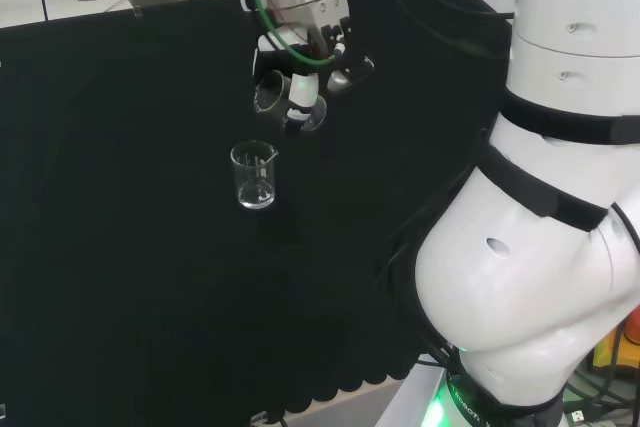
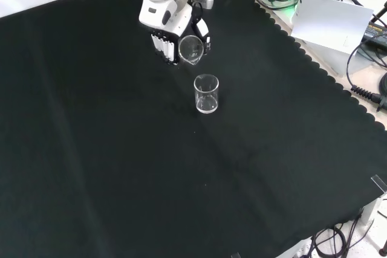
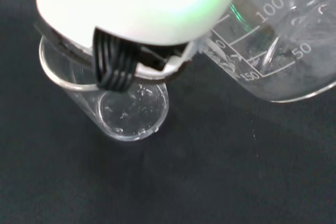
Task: Place the beaker back on the table.
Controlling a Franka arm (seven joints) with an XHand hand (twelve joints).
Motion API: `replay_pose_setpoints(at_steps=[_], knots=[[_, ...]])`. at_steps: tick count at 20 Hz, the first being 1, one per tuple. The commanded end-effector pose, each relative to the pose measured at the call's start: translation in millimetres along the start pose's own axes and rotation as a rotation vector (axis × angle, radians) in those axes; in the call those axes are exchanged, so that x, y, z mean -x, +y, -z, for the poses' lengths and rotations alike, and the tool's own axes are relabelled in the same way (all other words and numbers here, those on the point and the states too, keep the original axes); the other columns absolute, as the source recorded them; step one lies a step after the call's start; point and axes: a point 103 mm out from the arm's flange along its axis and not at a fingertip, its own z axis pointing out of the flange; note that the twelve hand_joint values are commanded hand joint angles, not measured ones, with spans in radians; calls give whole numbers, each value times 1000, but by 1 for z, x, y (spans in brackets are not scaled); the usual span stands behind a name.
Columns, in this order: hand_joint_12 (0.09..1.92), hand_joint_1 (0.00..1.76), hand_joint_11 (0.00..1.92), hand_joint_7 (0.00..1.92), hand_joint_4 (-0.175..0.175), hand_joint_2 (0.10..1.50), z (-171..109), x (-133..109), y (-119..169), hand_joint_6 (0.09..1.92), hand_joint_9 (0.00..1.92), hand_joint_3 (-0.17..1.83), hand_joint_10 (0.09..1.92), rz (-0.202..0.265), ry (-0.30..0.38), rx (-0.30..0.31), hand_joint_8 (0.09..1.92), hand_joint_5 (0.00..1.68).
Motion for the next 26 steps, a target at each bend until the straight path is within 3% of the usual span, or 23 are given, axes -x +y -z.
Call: replay_pose_setpoints(at_steps=[1, 4, 7, 13, 26], knots=[[719, 1331, 1201, 1415, -175, 467, -4, 25, 1, 826, 1523, 991, 713, 16, 82, 59, 739, 1203], [719, 1331, 1200, 1415, -175, 468, -7, 36, 2, 826, 1523, 988, 712, 22, 123, 81, 738, 1203], [719, 1331, 1199, 1414, -175, 470, -16, 56, 7, 826, 1521, 985, 711, 23, 188, 145, 737, 1203], [715, 1444, 1195, 1294, -175, 474, -35, 86, 19, 855, 1508, 941, 547, 30, 300, 232, 842, 1137], [700, 1447, 1207, 1313, -175, 482, -66, 110, 50, 812, 1560, 901, 380, 94, 461, 281, 796, 1163]])
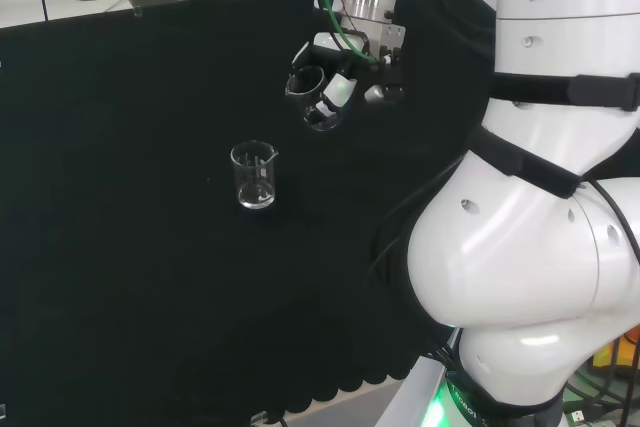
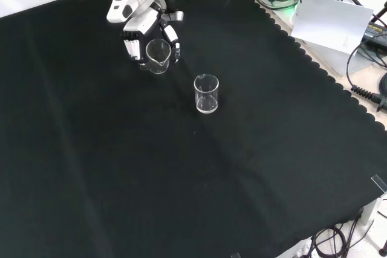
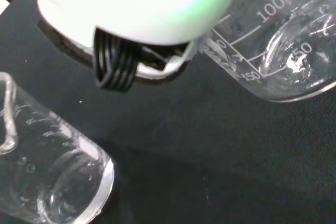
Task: Place the beaker back on the table.
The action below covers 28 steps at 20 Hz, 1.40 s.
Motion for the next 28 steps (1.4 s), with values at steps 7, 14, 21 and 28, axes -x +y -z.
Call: replay_pose_setpoints(at_steps=[7, 14, 21, 28], knots=[[696, 1447, 1207, 1321, -175, 486, -26, 24, 15, 803, 1587, 886, 308, 47, 171, 41, 773, 1168], [706, 1447, 1201, 1329, -175, 487, -41, 33, 15, 805, 1618, 879, 224, 33, 191, 40, 756, 1172], [726, 1446, 1185, 1324, -175, 498, -46, 41, 20, 839, 1643, 864, 116, 19, 207, 55, 767, 1165], [742, 1443, 1168, 1317, -175, 511, -52, 43, 21, 872, 1637, 850, 87, 18, 230, 76, 789, 1159]])
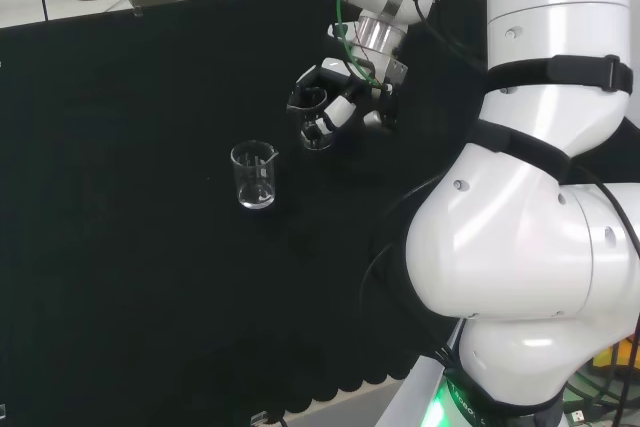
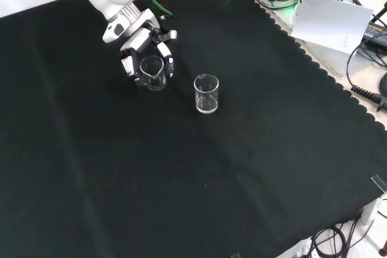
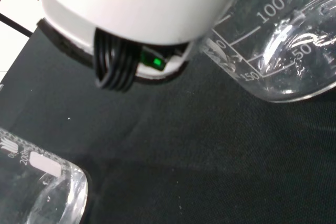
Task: Place the beaker back on the table.
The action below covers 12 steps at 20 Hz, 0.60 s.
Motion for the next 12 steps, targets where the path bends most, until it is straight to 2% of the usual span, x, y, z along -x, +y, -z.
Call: replay_pose_setpoints(at_steps=[1, 7, 12], knots=[[746, 1442, 1160, 1316, -175, 516, -2, 2, -3, 879, 1631, 844, 87, 1, 14, 31, 796, 1158], [774, 1439, 1108, 1301, -175, 535, -2, 2, -5, 919, 1610, 824, 87, 9, 6, 121, 833, 1150], [783, 1437, 1086, 1299, -175, 544, -2, 1, -4, 933, 1597, 814, 87, 13, -13, 136, 842, 1149]])
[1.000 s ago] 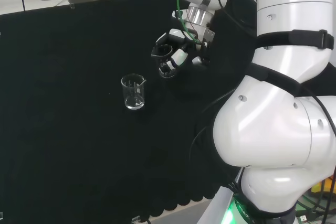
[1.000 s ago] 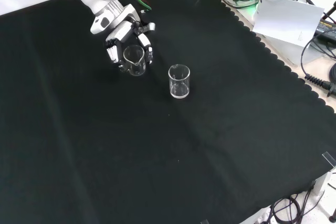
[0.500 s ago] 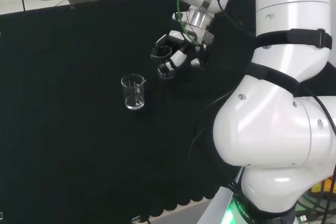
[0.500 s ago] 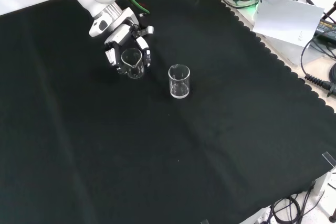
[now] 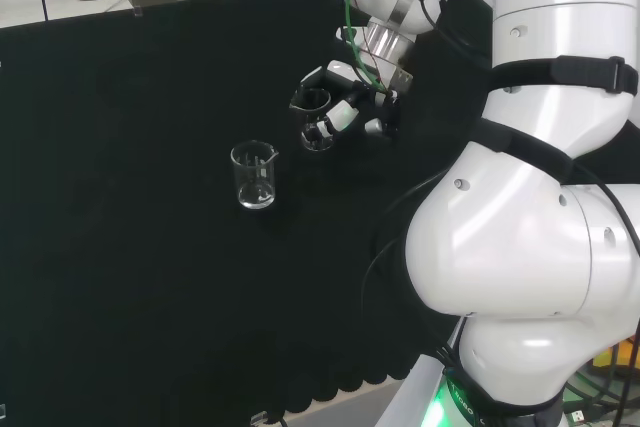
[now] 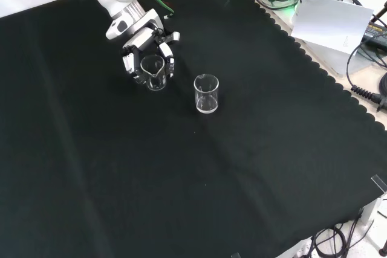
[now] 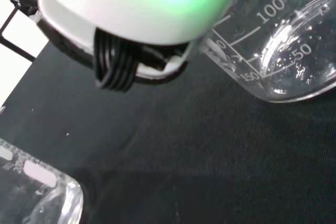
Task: Place the beaker back on the table.
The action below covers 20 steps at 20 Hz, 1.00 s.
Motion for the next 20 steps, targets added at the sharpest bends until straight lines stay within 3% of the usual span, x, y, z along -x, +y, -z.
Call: replay_pose_setpoints(at_steps=[1, 13, 20], knots=[[786, 1437, 1083, 1297, -175, 545, 3, 0, 2, 936, 1595, 813, 87, 8, -22, 42, 846, 1148], [808, 1435, 1074, 1273, -175, 549, -3, 2, 3, 971, 1595, 816, 87, -12, -17, 46, 870, 1140], [832, 1427, 1068, 1239, -175, 612, -8, 4, 4, 984, 1552, 712, 87, -29, -40, 56, 822, 1156]])
